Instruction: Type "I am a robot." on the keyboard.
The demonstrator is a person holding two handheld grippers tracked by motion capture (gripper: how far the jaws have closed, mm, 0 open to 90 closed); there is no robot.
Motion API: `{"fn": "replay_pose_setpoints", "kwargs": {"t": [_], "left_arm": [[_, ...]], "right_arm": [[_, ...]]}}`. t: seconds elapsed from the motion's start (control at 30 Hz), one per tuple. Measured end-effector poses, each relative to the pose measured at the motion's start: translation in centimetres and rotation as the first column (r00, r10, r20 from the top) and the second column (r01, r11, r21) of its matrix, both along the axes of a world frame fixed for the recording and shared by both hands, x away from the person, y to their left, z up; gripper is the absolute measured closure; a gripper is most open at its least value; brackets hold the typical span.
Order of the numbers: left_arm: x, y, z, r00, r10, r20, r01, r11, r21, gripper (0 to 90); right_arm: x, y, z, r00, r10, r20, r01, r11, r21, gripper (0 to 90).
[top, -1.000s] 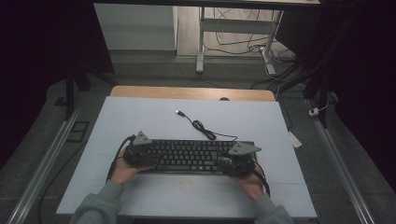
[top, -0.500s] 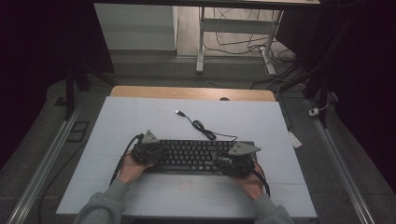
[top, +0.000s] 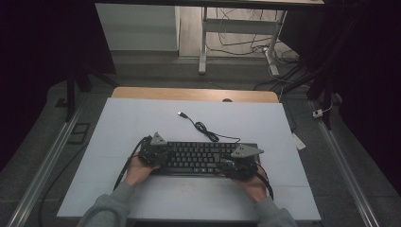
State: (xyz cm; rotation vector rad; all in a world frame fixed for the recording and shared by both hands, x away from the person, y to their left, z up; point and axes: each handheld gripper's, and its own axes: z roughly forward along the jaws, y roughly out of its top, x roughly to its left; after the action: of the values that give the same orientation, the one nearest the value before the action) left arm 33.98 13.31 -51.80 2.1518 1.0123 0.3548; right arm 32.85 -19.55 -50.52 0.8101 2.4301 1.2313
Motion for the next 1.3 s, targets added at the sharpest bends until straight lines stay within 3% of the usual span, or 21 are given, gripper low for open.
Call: {"fn": "replay_pose_setpoints", "kwargs": {"t": [0.33,0.6,0.8,0.97,1.13,1.3], "left_arm": [[0.1,-0.5,-0.5,1.0,-0.003,-0.001,0.003,0.9996,0.028,89.0],[-0.5,1.0,1.0,0.999,0.028,0.036,-0.027,0.9989,-0.037,88.5],[-1.8,2.4,1.7,0.9981,0.055,0.026,-0.053,0.9954,-0.079,66.0],[-3.1,3.3,2.0,0.9973,0.069,0.025,-0.066,0.9938,-0.089,45.4],[-3.9,4.2,2.1,0.9966,0.079,0.023,-0.076,0.9927,-0.094,37.1],[-5.0,4.9,1.7,0.9969,0.077,0.017,-0.075,0.9941,-0.077,34.7]], "right_arm": [[0.1,-0.1,0.0,1.0,-0.001,-0.005,0.001,1.0,-0.006,48.5],[0.0,-0.2,0.1,1.0,-0.002,0.0,0.002,1.0,0.003,48.3],[0.0,-0.5,0.2,1.0,-0.008,0.003,0.008,1.0,0.004,48.3],[0.0,-0.6,0.1,0.9999,-0.011,0.002,0.011,1.0,0.009,48.2],[0.0,-0.5,0.1,1.0,-0.006,0.006,0.006,1.0,0.008,48.2],[0.0,-0.6,0.0,0.9999,-0.002,0.012,0.001,1.0,0.004,47.9]]}}
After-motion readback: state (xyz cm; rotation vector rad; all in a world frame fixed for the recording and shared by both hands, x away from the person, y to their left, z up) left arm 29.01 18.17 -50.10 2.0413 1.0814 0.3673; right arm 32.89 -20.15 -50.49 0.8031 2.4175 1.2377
